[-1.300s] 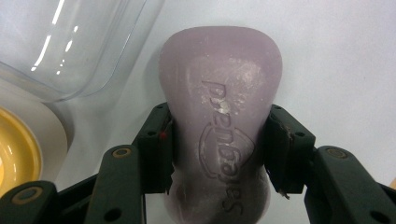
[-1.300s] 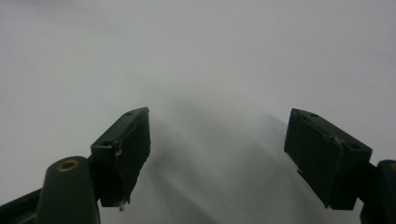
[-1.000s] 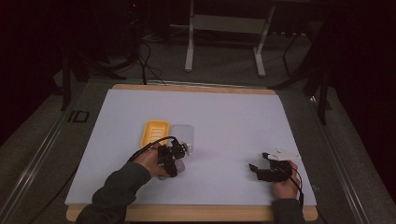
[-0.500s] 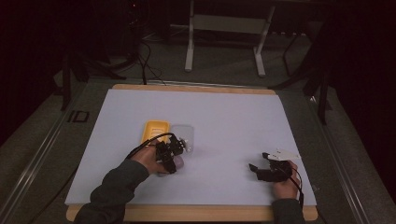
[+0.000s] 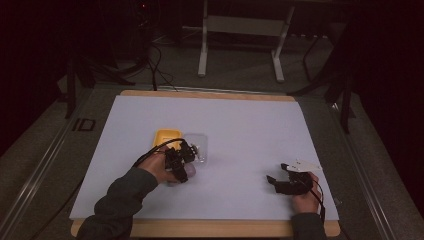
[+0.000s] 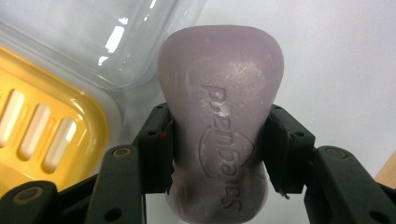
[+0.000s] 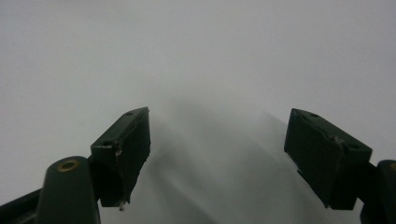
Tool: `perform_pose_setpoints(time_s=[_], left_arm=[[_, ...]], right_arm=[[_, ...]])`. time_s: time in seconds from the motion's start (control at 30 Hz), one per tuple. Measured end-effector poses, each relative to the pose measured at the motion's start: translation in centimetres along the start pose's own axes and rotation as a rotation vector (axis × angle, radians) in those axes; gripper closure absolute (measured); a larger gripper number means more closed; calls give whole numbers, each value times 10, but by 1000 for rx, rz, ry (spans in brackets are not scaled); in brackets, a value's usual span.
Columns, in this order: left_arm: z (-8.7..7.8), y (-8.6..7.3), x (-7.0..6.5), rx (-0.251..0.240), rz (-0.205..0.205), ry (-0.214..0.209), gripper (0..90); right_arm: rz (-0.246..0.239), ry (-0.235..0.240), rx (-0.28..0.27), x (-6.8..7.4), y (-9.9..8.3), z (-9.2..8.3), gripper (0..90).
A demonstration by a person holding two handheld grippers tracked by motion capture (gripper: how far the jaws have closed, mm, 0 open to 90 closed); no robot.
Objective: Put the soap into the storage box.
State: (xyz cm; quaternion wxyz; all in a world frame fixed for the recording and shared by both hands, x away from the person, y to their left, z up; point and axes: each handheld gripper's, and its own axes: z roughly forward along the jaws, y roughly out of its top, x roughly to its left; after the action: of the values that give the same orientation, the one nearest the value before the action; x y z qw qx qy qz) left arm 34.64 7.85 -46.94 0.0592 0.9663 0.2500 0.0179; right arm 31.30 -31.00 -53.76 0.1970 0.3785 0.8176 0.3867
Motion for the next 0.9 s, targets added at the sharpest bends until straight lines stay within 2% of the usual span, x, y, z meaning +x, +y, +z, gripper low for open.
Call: perform_pose_setpoints(time_s=[0.9], left_arm=[[-15, 0, 10, -25, -29, 5, 498]], right_arm=[[-1, -1, -1, 0, 0, 0, 222]])
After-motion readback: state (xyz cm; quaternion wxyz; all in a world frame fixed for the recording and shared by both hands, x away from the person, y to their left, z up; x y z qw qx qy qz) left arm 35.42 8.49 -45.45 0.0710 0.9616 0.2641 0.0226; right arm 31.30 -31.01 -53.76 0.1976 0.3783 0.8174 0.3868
